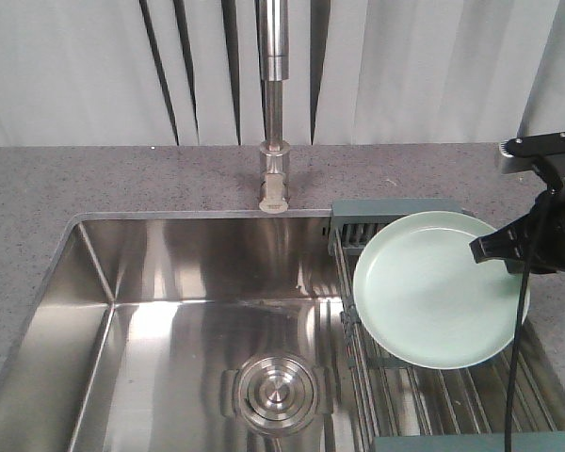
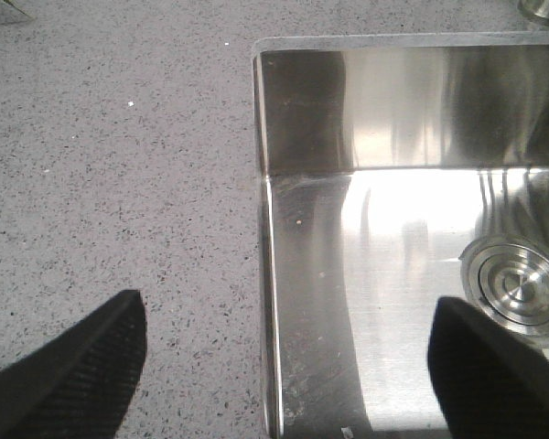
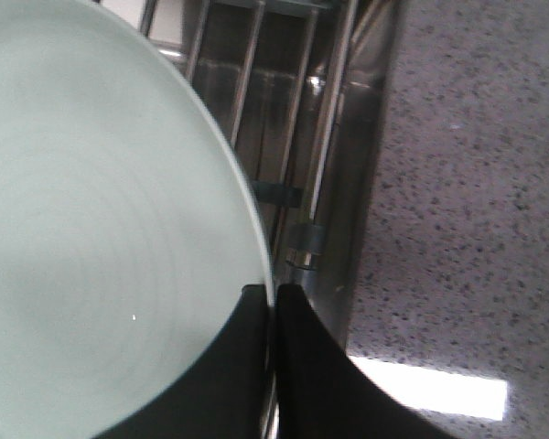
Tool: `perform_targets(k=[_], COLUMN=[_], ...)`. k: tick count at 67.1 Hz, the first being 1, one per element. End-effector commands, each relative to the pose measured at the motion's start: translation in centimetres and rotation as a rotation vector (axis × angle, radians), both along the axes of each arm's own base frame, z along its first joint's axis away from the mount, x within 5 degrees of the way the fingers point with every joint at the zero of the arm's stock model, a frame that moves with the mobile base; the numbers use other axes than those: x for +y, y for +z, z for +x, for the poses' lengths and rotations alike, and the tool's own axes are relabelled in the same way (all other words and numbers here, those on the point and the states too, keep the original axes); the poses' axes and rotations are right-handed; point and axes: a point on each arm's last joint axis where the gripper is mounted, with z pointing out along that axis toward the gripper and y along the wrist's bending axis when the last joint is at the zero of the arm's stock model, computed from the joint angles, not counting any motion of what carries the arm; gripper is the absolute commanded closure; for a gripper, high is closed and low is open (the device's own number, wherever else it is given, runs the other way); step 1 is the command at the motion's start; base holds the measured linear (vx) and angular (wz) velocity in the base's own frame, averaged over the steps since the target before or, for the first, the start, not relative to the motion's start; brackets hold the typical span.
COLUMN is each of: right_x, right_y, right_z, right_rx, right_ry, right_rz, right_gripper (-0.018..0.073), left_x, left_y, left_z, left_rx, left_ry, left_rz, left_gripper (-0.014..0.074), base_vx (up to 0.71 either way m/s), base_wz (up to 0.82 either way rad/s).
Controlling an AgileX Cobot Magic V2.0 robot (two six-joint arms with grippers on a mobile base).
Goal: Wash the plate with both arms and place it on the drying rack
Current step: 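Move the plate onto the drying rack and lower it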
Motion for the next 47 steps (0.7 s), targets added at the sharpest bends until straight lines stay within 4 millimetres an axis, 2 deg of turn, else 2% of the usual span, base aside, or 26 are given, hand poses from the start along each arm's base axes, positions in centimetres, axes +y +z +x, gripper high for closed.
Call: perform_targets(k=[1,14,47], right_x=[-0.6,-0.7,-0.7], right_y=[1.9,1.1,-4.0], right_z=[0.0,0.5,3.6], right_rx=[-0.095,-0.070,0.025], right_ry=[-0.028,-0.024,-0.013], right_rz=[-0.040,-0.049,-0.074], right_gripper=[0.0561,0.0561,0.0538], left_x=[-0.1,-0.1,-0.1], left_y=[1.2,1.2,1.2], left_z=[0.4,0.4,0.4], left_rx=[-0.077,-0.077,-0.077], left_ry=[-0.003,-0.003,-0.003], left_rz=[-0.014,-0.014,-0.014], left_gripper=[0.0011,0.0011,0.0011], base_vx=[0.00,0.00,0.00], base_wz=[0.00,0.00,0.00])
